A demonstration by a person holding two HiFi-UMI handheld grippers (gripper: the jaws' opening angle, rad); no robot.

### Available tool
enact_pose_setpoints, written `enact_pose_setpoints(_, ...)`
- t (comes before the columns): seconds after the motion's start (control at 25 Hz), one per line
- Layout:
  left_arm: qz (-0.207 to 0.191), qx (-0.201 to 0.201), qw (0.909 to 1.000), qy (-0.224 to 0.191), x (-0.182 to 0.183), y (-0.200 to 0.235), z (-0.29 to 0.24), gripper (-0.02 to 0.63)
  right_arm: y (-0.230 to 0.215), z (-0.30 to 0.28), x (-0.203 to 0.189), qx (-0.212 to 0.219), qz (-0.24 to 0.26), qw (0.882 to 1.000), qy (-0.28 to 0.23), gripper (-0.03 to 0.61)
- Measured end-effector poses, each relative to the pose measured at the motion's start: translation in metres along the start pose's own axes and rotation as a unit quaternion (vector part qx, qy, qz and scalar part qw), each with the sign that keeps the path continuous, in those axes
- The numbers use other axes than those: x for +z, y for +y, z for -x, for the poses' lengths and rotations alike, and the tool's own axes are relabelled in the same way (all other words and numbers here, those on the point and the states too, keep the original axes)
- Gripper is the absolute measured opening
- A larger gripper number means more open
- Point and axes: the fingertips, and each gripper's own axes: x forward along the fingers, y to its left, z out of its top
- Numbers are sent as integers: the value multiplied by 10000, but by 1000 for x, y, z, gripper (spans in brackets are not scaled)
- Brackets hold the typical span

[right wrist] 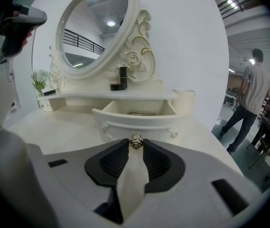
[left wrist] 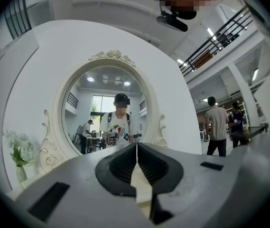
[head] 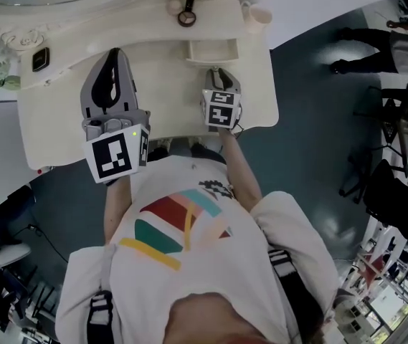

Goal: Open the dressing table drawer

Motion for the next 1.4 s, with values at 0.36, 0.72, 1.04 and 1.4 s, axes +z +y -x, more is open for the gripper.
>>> enact_pose_setpoints(0.36, 7, -15, 10000, 37, -3, 0, -1, 8, 0, 2, -4, -6, -33, 10000, 54, 84)
enact_pose_setpoints(0.72, 17, -31, 10000, 47, -4, -1, -1, 8, 1, 3, -1, 95, -158, 9998, -78, 89)
enact_pose_setpoints(1.04, 66, -74, 10000, 5, -4, -3, -4, 8, -4, 19, 16, 112, -198, 9992, -339, 192)
enact_pose_setpoints(1.4, 182, -66, 9998, -67, -3, 2, -6, 8, -8, 57, 137, 155, -166, 9852, -1700, 173)
